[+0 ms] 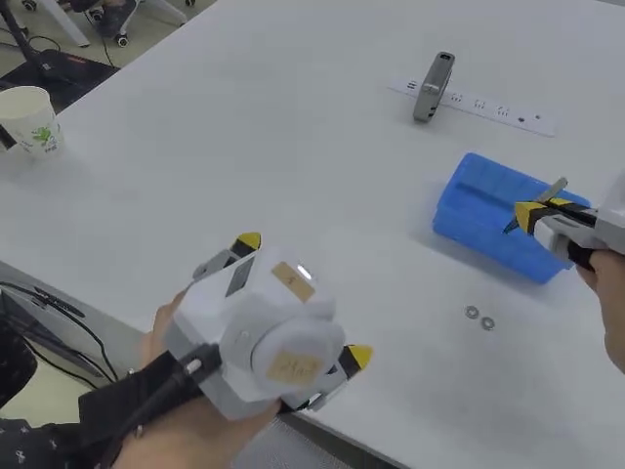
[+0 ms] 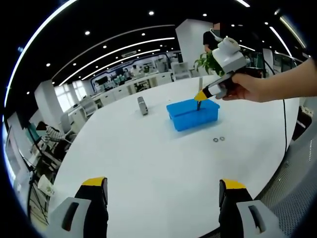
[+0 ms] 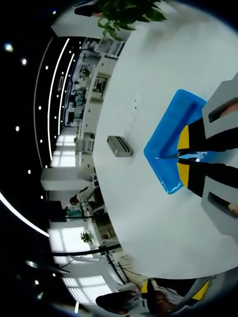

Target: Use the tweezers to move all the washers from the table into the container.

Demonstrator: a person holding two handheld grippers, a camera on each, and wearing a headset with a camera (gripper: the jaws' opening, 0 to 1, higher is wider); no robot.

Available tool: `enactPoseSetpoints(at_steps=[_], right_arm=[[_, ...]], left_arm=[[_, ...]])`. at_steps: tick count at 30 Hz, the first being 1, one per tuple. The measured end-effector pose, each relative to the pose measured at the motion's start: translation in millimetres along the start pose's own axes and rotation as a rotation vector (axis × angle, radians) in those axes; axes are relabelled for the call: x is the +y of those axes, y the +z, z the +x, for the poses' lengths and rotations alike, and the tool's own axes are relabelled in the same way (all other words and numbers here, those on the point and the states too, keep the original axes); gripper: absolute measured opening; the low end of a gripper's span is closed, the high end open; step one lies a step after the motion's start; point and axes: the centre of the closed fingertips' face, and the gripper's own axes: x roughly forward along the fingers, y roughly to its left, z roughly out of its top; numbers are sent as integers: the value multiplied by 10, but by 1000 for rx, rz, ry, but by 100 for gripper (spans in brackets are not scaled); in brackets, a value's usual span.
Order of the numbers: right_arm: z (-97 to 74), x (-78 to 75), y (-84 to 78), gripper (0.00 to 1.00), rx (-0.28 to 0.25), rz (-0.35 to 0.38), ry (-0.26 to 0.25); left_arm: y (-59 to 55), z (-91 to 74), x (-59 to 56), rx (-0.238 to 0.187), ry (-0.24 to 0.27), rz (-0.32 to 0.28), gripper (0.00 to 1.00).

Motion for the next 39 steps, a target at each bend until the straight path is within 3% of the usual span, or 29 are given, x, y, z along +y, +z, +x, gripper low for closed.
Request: enactPoseSetpoints(at_steps=[9, 17, 22, 29, 39], right_arm=[[-246, 102, 265, 2, -78, 14, 24], [-403, 329, 259, 2, -96, 24, 85], [-450, 433, 127, 3, -77, 29, 101], [-421, 491, -236, 3, -6, 29, 124], [-418, 601, -561, 3, 61, 46, 145]], left_arm=[[8, -2, 1, -5, 0, -2, 95], [7, -1, -3, -5, -2, -3, 95], [5, -1, 1, -3, -1, -5, 94], [3, 0, 0, -2, -1, -3, 94], [-2, -1, 4, 0, 1, -4, 94]])
